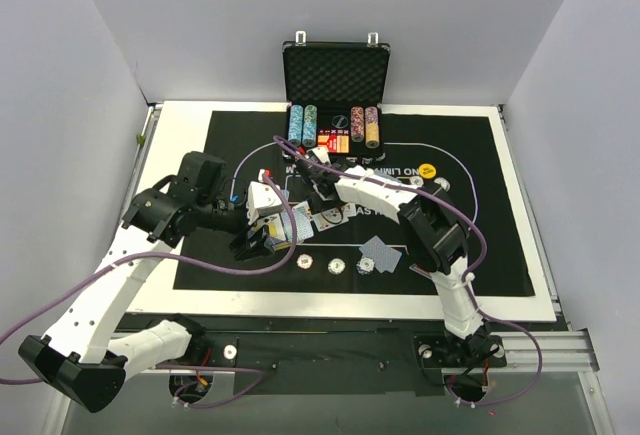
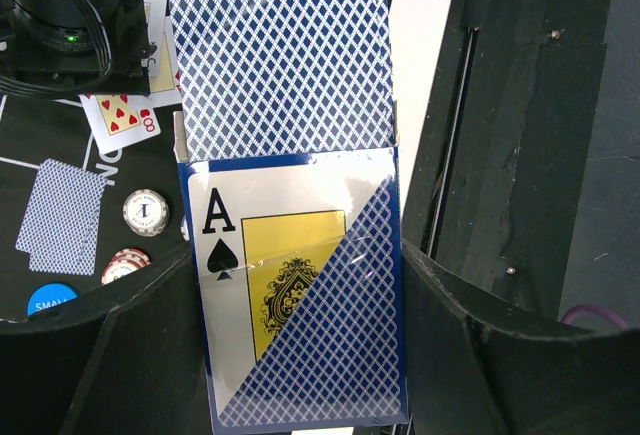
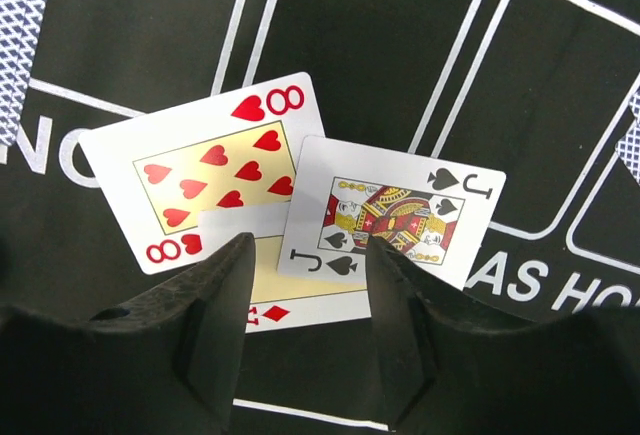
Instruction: Distribute texas hold em gaming equipment
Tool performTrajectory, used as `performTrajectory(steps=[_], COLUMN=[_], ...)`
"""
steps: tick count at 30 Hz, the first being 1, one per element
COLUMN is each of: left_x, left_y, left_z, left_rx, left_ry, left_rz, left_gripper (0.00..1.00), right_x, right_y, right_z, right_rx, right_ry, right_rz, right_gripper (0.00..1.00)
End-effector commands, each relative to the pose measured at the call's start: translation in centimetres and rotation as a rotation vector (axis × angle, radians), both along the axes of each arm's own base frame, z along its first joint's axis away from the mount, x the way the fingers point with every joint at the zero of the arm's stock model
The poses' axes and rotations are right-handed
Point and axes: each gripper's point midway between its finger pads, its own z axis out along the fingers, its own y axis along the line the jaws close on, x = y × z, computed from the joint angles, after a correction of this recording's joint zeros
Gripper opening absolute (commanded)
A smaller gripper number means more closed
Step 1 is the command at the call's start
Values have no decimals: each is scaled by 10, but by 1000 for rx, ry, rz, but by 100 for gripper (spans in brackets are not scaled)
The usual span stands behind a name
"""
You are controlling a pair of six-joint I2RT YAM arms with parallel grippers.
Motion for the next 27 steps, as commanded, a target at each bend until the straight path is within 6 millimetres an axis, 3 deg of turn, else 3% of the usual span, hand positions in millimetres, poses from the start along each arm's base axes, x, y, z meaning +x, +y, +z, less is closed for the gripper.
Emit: performTrajectory(steps=[1, 5, 8, 9, 10, 11, 12, 13, 14, 18, 22, 27], left_x=[3, 3, 2, 1, 1, 1, 0, 0, 0, -1, -1, 2], left_y=[-7, -7, -6, -6, -6, -6, -6, -6, -5, -5, -6, -7], left_z=[21, 19, 19, 19, 18, 18, 17, 15, 15, 12, 10, 9], left_rx=[-49, -48, -48, -48, -47, -47, -45, -42, -42, -42, -43, -44], left_ry=[-61, -54, -51, -52, -50, -50, -47, -48, -49, -46, -38, -41], left_rz=[-29, -27, -27, -29, -28, -31, -32, -33, -34, -33, -34, -34], left_gripper=[5, 5, 5, 5, 5, 5, 5, 5, 5, 5, 5, 5], right_x=[2, 3, 1, -3, -7, -12, -18, -24, -32, -67, -109, -135], right_y=[4, 17, 16, 17, 17, 9, 10, 1, 4, -1, 4, 8], right_z=[33, 77, 128, 135, 161, 179, 188, 199, 210, 234, 237, 243], right_rx=[93, 235, 373, 427, 504, 561, 610, 660, 718, 911, 1041, 1097], right_ry=[-49, -90, -132, -116, -137, -146, -135, -137, -129, -79, 16, 59], right_rz=[0, -7, -34, -49, -35, -63, -49, -74, -50, -1, 88, 136], right_gripper=[47, 49, 51, 55, 64, 67, 76, 77, 78, 82, 83, 86])
